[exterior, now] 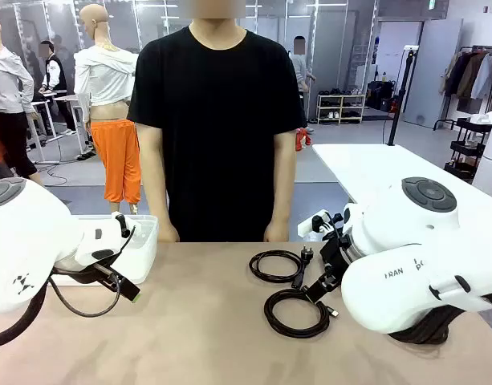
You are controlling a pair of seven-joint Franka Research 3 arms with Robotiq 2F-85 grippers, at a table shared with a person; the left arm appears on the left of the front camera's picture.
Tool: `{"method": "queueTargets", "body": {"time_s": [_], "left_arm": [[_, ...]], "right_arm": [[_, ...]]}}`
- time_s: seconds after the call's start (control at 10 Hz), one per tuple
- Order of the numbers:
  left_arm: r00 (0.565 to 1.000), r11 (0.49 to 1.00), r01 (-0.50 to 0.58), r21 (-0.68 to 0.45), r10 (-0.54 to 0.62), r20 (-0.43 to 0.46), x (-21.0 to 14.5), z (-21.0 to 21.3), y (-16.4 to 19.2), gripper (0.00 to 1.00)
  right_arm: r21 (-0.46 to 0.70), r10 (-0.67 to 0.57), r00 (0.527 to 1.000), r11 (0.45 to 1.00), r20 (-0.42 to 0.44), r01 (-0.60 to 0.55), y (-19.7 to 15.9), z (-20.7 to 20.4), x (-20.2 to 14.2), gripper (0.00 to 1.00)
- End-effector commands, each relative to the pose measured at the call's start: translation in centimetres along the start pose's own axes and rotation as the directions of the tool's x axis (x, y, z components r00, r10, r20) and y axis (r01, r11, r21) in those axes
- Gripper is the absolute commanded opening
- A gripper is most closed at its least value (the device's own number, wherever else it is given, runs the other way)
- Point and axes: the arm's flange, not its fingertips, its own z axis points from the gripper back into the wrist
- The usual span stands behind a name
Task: Organize and store the cables.
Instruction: Place the Power Cable into the Organizing box.
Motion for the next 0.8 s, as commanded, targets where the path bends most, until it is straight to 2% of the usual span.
{"method": "queueTargets", "body": {"time_s": [0.0,0.7], "left_arm": [[1.0,1.0,0.0,0.0,0.0,0.0,0.01,0.0,-0.01,1.0],[1.0,1.0,0.0,0.0,0.0,0.0,0.01,0.0,-0.01,1.0]], "right_arm": [[0.0,0.0,1.0,1.0,0.0,0.0,0.0,0.0,0.0,1.0],[0.0,0.0,1.0,1.0,0.0,0.0,0.0,0.0,0.0,1.0]]}}
